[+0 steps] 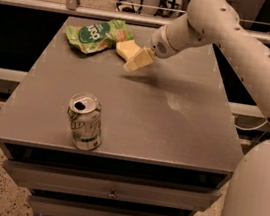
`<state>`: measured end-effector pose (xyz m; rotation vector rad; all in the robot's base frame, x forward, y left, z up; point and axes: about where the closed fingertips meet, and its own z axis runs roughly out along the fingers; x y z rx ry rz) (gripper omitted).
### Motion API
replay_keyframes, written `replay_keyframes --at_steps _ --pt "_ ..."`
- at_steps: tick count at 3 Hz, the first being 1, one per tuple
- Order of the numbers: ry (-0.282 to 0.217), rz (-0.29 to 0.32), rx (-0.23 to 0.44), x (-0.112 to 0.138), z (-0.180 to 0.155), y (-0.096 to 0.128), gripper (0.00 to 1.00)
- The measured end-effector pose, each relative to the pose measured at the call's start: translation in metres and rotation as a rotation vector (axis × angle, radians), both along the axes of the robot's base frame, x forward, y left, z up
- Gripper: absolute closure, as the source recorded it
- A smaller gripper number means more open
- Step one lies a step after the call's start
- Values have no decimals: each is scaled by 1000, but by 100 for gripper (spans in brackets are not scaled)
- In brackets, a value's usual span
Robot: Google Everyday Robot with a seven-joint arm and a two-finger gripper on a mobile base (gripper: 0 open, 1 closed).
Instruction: Move sponge near green rice chip bag
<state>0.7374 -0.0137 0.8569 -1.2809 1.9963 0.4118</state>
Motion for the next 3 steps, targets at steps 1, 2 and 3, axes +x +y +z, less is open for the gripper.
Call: replay_keyframes --at_steps 1,2,3 --pt "-3 9 12 -1 3 1 0" --pt "-4 9 14 -1 3 0 0" --pt "-51 -33 48 -3 22 -54 0"
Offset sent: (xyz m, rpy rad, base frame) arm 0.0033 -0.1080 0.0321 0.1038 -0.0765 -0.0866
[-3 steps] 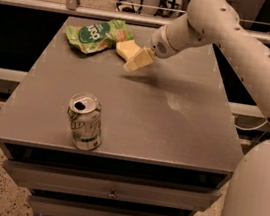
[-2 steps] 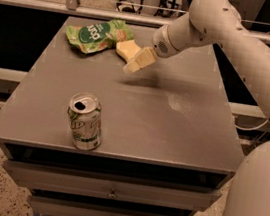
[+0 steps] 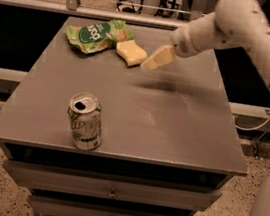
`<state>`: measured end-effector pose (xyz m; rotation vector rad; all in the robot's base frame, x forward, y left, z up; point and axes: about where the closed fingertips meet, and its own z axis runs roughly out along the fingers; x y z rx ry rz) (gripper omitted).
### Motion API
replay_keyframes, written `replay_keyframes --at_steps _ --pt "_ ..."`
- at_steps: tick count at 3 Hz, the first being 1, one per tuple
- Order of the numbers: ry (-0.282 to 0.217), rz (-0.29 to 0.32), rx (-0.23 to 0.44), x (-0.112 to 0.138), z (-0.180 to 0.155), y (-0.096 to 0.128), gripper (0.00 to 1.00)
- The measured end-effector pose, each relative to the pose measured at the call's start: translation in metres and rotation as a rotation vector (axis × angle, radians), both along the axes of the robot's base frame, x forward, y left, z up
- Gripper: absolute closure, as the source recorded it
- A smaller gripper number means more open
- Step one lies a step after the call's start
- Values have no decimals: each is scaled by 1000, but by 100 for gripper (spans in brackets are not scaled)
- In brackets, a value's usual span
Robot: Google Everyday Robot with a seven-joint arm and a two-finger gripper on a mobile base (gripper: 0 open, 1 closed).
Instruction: Move sponge near green rice chip bag
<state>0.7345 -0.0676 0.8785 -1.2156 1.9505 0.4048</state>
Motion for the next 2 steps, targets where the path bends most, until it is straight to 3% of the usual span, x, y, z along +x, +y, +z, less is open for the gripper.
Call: replay_keyframes --at_steps 1,2 --pt "-100 -113 104 -10 44 -106 0" --pt "-131 -174 129 -19 60 -151 0"
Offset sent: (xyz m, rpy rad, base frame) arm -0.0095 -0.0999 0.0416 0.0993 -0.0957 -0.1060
